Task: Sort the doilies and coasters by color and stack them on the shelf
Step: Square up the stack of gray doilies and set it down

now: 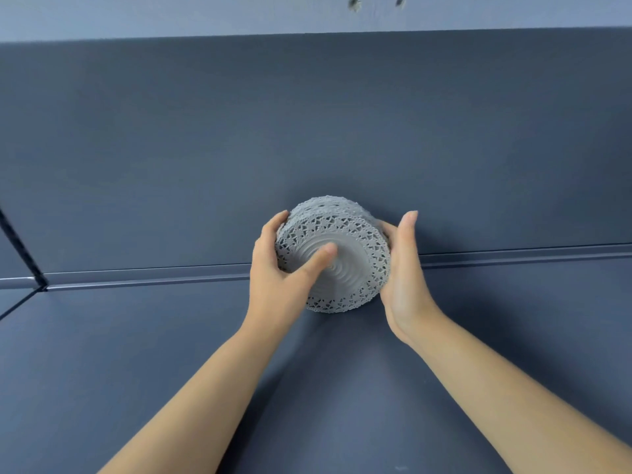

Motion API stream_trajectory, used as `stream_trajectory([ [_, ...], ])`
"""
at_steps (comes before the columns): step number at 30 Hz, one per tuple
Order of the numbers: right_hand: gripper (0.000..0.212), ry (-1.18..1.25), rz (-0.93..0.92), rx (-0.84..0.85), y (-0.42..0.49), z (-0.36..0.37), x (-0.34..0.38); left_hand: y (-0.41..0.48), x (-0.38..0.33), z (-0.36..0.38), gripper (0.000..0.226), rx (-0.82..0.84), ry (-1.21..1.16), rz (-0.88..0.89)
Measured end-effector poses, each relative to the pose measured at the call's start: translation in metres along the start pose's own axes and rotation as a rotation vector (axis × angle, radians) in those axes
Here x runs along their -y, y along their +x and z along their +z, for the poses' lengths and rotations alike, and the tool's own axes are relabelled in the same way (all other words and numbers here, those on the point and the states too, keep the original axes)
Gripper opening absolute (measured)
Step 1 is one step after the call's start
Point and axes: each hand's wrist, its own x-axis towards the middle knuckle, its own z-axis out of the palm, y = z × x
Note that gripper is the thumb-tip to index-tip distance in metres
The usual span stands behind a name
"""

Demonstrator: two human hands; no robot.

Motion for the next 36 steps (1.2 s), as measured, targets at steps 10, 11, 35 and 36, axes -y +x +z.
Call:
stream_trajectory([
  [10, 0.052, -0.125, -0.158, 0.003, -0.006, -0.002, 0.001, -0.001, -0.002, -0.001, 0.071, -0.073, 0.13, 0.041],
  [11, 0.05, -0.135, -0.166, 0.003, -0.006, -0.001, 0.002, -0.001, -0.003, -0.002, 0.063, -0.069, 0.089, 0.029],
  [35, 0.059, -0.252, -0.11, -0.048, -0.007, 0.005, -0.004, -0.006, -0.014, -0.001, 0.055, 0.047, -0.267, -0.135],
  [36, 0.059, -0.255, -0.117, -0.049, -0.007, 0.005, -0.003, -0.007, -0.014, 0.0, 0.052, 0.048, -0.265, -0.135],
])
